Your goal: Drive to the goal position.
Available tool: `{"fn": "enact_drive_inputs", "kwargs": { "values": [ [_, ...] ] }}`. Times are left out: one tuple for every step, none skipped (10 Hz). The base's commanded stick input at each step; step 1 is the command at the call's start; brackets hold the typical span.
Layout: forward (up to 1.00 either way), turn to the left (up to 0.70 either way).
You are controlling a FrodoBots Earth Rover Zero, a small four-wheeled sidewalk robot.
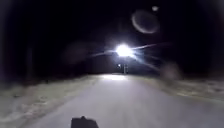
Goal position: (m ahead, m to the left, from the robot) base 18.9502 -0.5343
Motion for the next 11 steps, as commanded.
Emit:
{"fn": "enact_drive_inputs", "kwargs": {
  "values": [
    [1.0, 0.12],
    [1.0, 0.19],
    [1.0, 0.05],
    [1.0, 0.03],
    [1.0, 0.05],
    [1.0, 0.1],
    [1.0, 0.17],
    [1.0, 0.05],
    [1.0, 0.03],
    [1.0, 0.11],
    [1.0, 0.14]
  ]
}}
